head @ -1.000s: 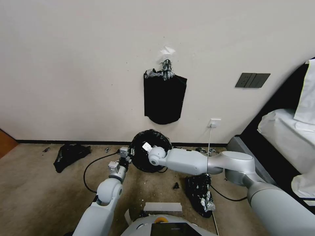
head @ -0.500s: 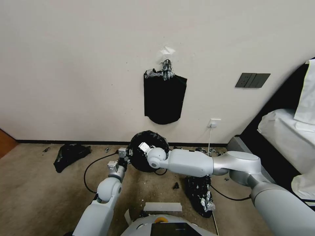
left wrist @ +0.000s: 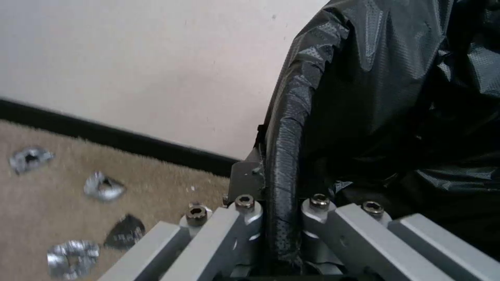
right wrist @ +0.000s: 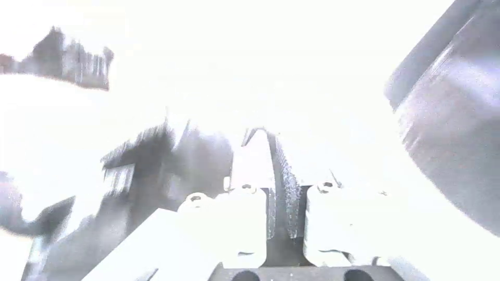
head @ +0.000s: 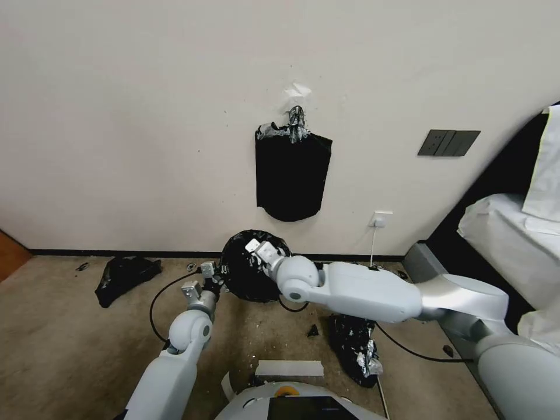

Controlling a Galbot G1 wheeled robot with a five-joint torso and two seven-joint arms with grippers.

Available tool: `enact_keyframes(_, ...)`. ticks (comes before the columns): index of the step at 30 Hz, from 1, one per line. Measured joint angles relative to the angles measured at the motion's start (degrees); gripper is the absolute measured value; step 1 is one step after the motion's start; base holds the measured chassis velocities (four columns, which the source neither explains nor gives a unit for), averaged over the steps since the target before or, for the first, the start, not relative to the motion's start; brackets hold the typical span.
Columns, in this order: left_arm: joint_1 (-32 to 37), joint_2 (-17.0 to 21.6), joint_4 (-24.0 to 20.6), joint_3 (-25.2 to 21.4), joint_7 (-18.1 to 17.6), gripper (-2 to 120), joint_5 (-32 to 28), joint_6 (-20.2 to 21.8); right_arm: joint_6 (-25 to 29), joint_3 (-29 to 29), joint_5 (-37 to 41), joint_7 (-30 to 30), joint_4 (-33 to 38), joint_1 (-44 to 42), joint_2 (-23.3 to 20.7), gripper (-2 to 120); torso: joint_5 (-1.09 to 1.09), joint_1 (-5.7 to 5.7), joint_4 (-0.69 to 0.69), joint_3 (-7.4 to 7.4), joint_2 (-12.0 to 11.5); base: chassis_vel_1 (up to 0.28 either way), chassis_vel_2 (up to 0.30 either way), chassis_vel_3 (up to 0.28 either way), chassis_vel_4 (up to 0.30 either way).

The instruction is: Place a trash bag onto the trash bin.

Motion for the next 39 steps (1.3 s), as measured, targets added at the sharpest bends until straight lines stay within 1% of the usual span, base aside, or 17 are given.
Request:
enact_keyframes(4,0.0,0.02,-1.08,0.0,-1.57,1,-2.57,1.63,4.38,3.22,-2.62,-2.54,-0.09,-2.43,-0.67,6,0.0,0.0,0.0,0.0,0.0,0.0,0.0,0.0,0.0)
enact_keyframes(7,0.0,0.01,-1.31,0.0,-1.91,1,-3.08,2.06,5.48,3.84,-3.22,-3.26,-0.1,-2.97,-0.86,6,0.0,0.0,-0.01,0.0,0.0,0.0,0.0,0.0,0.0)
enact_keyframes(9,0.0,0.04,-1.8,0.0,-2.71,1,-4.35,3.0,7.83,5.55,-4.63,-4.85,-0.21,-4.35,-1.31,6,0.0,0.0,-0.01,0.0,0.0,0.0,0.0,0.0,0.0)
enact_keyframes(11,-0.23,0.23,-2.5,0.01,-4.6,1,-6.33,4.94,11.21,7.79,-5.87,-6.18,-0.46,-6.34,-1.53,6,0.0,0.0,-0.01,0.0,0.0,0.0,0.0,0.0,0.0)
enact_keyframes(12,-0.23,0.23,-2.5,0.01,-4.6,1,-6.33,4.94,11.21,7.79,-5.87,-6.18,-0.46,-6.34,-1.53,6,0.0,0.0,-0.01,0.0,0.0,0.0,0.0,0.0,0.0)
enact_keyframes(15,-0.73,0.75,-3.67,0.05,-8.47,1,-10.57,8.36,15.0,9.98,-7.77,-7.4,-1.34,-8.57,-1.51,6,0.0,0.0,0.0,0.0,0.0,0.0,0.0,0.0,0.0)
enact_keyframes(16,-0.73,0.75,-3.67,0.05,-8.47,1,-10.57,8.36,15.0,9.98,-7.77,-7.4,-1.34,-8.57,-1.51,6,0.0,0.0,0.0,0.0,0.0,0.0,0.0,0.0,0.0)
enact_keyframes(19,-1.11,1.21,-4.78,0.12,-11.73,1,-14.43,11.05,16.79,10.88,-9.16,-8.29,-1.9,-9.88,-1.31,6,-0.01,0.0,-0.01,0.0,0.0,0.0,0.0,0.0,0.0)
enact_keyframes(21,-1.18,1.31,-4.98,0.13,-12.38,1,-15.1,11.52,17.22,11.07,-9.43,-8.43,-2.03,-10.17,-1.22,6,0.0,0.0,-0.02,0.0,0.0,0.0,0.0,0.0,0.0)
enact_keyframes(23,-1.38,1.66,-5.5,0.17,-14.18,1,-16.79,12.78,18.33,11.52,-10.07,-8.84,-2.32,-10.83,-1.01,6,0.0,0.0,-0.02,0.0,0.0,0.0,0.0,0.0,0.0)
enact_keyframes(25,-1.62,2.58,-6.0,0.44,-17.21,1,-19.48,15.07,20.28,12.66,-12.03,-9.89,-3.14,-12.39,-0.44,6,0.0,0.0,0.01,0.0,0.0,0.0,0.0,0.0,0.0)
enact_keyframes(26,-1.62,2.58,-6.0,0.44,-17.21,1,-19.48,15.07,20.28,12.66,-12.03,-9.89,-3.14,-12.39,-0.44,6,0.0,0.0,0.01,0.0,0.0,0.0,0.0,0.0,0.0)
enact_keyframes(28,-2.06,3.52,-5.96,1.11,-20.09,1,-22.1,16.91,20.95,14.01,-13.32,-10.5,-3.59,-13.95,0.1,6,0.0,0.0,-0.01,0.0,0.0,0.0,0.0,0.0,0.0)
enact_keyframes(29,-2.06,3.52,-5.96,1.11,-20.09,1,-22.1,16.91,20.95,14.01,-13.32,-10.5,-3.59,-13.95,0.1,6,0.0,0.0,-0.01,0.0,0.0,0.0,0.0,0.0,0.0)
enact_keyframes(31,-2.9,4.15,-5.29,1.92,-22.35,1,-25.39,18.22,21.41,14.96,-14.35,-10.8,-4.0,-15.08,0.57,7,-0.01,0.0,0.0,0.0,0.0,0.0,0.0,0.0,0.0)
enact_keyframes(35,-4.22,5.04,-2.84,4.41,-23.56,1,-26.67,18.65,22.19,15.96,-16.06,-11.59,-4.83,-16.37,0.93,7,-0.01,0.0,0.0,0.0,0.0,0.0,0.0,0.0,0.0)
enact_keyframes(39,-4.57,4.51,-1.22,6.04,-23.84,1,-26.86,18.69,22.23,16.34,-16.2,-11.68,-4.89,-16.57,0.94,7,-0.01,0.0,0.0,0.0,0.0,0.0,0.0,0.0,0.0)
